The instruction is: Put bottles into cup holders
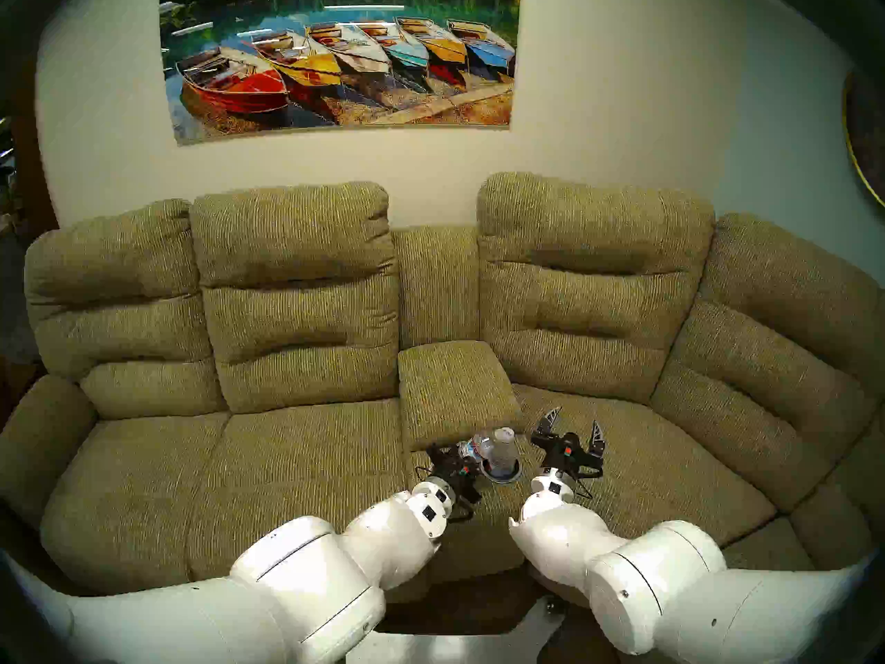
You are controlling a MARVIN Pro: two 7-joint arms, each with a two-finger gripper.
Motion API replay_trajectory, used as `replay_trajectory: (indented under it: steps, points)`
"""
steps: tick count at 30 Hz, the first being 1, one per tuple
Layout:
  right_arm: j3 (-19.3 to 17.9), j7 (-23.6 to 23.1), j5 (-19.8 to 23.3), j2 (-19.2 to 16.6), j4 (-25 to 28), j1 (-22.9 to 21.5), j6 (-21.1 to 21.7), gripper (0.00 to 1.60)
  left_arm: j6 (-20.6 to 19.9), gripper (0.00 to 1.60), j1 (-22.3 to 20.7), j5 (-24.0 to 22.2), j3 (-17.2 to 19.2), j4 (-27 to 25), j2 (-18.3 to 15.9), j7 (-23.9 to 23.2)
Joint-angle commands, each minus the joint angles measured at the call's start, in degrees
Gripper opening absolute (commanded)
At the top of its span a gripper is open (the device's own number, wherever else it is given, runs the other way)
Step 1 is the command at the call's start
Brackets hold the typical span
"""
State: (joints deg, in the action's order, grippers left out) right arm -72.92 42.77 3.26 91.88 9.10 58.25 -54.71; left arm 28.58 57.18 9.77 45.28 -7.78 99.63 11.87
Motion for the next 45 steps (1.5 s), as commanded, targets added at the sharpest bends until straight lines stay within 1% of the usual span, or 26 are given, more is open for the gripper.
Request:
replay_trajectory:
  steps: [1, 6, 7, 26, 29, 31, 33, 34, 35, 36, 38, 39, 41, 43, 44, 45]
  points:
    - [0.0, 0.0, -0.1, 0.0, 0.4, -0.5, -0.3, 1.6, 0.4, 0.0, -0.4, -0.1, 0.1, -0.5, 0.9, 0.4]
    - [0.0, 0.0, -0.1, 0.0, 0.4, -0.5, -0.3, 1.6, 0.4, 0.0, -0.4, 0.1, 0.0, -0.5, 0.9, 0.4]
    - [0.0, 0.0, -0.1, 0.0, 0.4, -0.5, -0.3, 1.6, 0.4, 1.6, -0.4, 0.1, 0.0, -0.5, 0.9, 0.5]
    - [-0.1, -0.2, -0.1, 0.0, 0.4, -0.5, -0.3, 1.6, 1.0, 1.6, 0.2, 0.5, 0.0, -0.3, 0.6, 1.1]
    - [-0.1, -0.1, -0.1, 0.0, 0.4, -0.5, -0.3, 1.6, 2.5, 1.6, 1.2, 0.7, -0.2, -0.2, -0.1, 1.7]
    - [-0.1, -0.1, -0.1, 0.0, 0.5, -0.5, -0.3, 1.6, 4.4, 1.6, 2.5, 1.1, -0.6, -0.4, -0.6, 2.4]
    - [-0.1, -0.1, -0.2, 0.0, 0.5, -0.5, -0.3, 1.6, 7.5, 1.6, 4.1, 1.6, -1.1, -1.0, -1.3, 3.3]
    - [-0.1, -0.1, -0.2, 0.0, 0.5, -0.5, -0.3, 1.6, 7.5, 1.6, 4.1, 1.6, -1.1, -1.0, -1.3, 3.3]
    - [0.0, -0.1, -0.2, 0.0, 0.5, -0.5, -0.3, 1.6, 9.0, 1.6, 5.8, 2.2, -1.7, -2.0, -2.0, 4.5]
    - [0.0, 0.0, -0.2, -0.1, 0.5, -0.5, -0.3, 1.6, 10.3, 1.6, 6.5, 2.5, -2.0, -2.9, -2.4, 5.1]
    - [0.0, 0.0, -0.2, -0.1, 0.5, -0.5, -0.3, 1.6, 10.2, 1.6, 7.0, 2.5, -2.0, -3.7, -2.7, 5.7]
    - [-0.1, -0.1, -0.3, 0.0, 0.5, -0.5, -0.3, 1.6, 12.4, 1.6, 7.6, 3.3, -2.8, -4.9, -3.3, 6.6]
    - [-0.1, -0.1, -0.2, 0.0, 0.5, -0.5, -0.3, 1.6, 14.8, 1.6, 7.9, 3.7, -3.2, -6.4, -3.7, 7.7]
    - [-0.1, -0.1, -0.2, 0.0, 0.5, -0.5, -0.3, 1.6, 15.2, 1.6, 7.9, 4.1, -3.5, -6.9, -3.8, 8.2]
    - [-0.1, -0.1, -0.2, 0.0, 0.5, -0.5, -0.3, 1.6, 17.2, 1.6, 8.1, 4.4, -3.7, -8.1, -4.1, 9.1]
    - [-0.1, -0.1, -0.2, 0.0, 0.5, -0.5, -0.3, 1.6, 17.8, 1.6, 8.2, 4.5, -3.8, -8.5, -4.3, 9.5]
